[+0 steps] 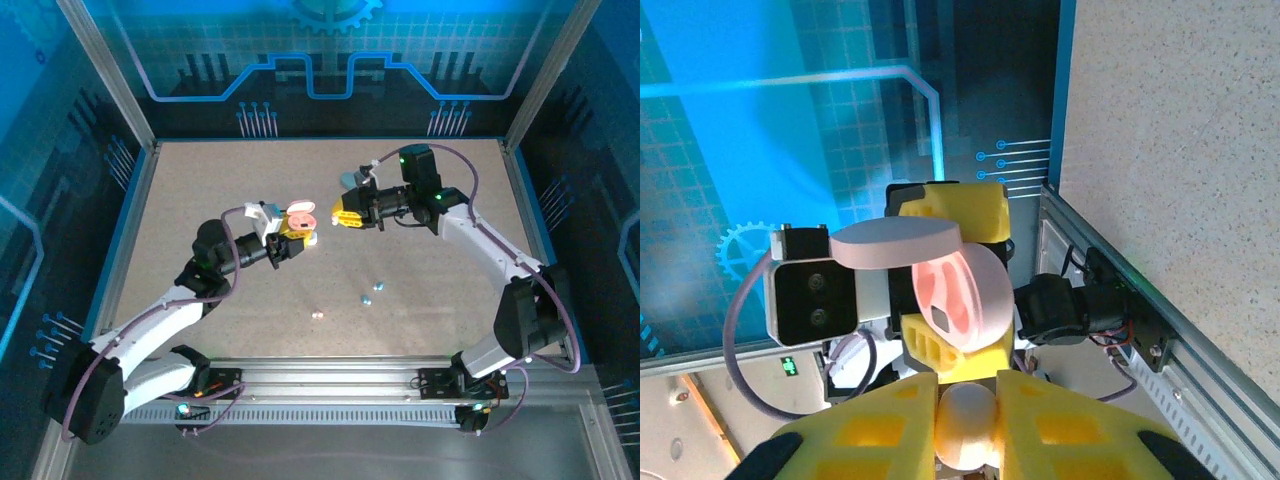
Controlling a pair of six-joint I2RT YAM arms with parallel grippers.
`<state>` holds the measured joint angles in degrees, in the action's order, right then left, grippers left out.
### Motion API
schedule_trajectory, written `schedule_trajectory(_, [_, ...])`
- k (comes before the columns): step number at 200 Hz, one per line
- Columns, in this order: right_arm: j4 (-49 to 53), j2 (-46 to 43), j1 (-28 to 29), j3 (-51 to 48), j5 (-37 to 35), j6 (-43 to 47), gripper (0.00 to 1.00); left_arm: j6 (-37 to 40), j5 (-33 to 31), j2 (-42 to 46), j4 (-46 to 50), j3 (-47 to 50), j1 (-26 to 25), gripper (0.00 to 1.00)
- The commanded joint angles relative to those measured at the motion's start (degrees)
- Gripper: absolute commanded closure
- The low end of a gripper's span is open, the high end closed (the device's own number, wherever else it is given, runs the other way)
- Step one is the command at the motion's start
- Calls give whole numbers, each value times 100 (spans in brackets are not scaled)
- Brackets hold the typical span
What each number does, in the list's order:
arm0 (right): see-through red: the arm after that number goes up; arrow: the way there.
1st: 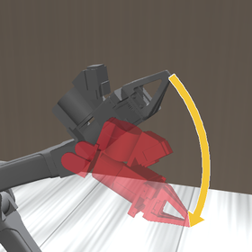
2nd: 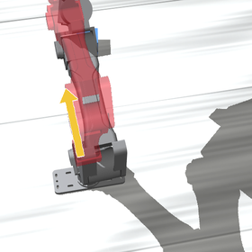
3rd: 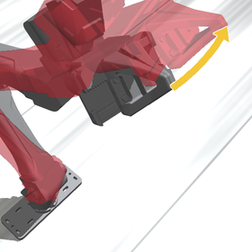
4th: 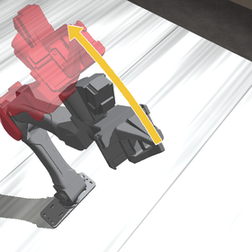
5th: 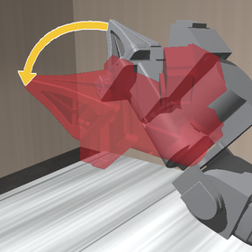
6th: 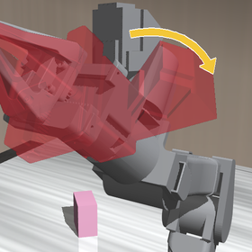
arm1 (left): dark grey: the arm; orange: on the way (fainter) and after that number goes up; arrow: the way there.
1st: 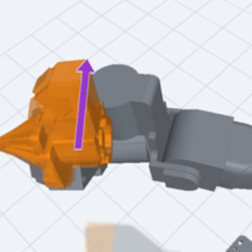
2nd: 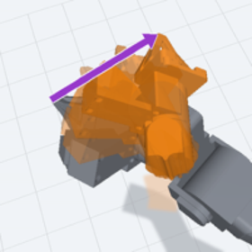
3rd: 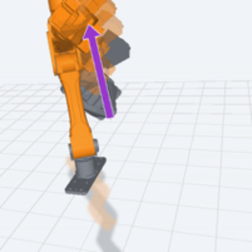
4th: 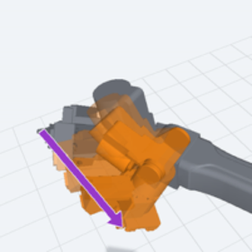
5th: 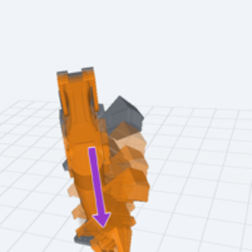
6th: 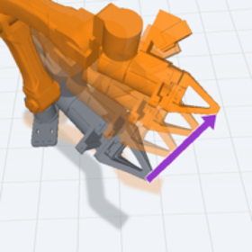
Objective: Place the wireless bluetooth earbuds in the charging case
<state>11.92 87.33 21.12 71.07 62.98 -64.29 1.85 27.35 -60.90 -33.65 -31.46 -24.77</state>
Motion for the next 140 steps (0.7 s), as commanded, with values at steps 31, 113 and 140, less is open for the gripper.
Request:
schedule_trajectory(31, [-69,-304,-74,-39,-22,-127,79,261,174,-131,-177,-268,-60,67])
schedule_trajectory(113, [1221,-458,2,471,-459,1491,79,259,215,-144,-398,-273,-142,67])
schedule_trajectory(140, [1380,-587,23,535,-655,1963,79,272,354,-211,-535,-277,-184,67])
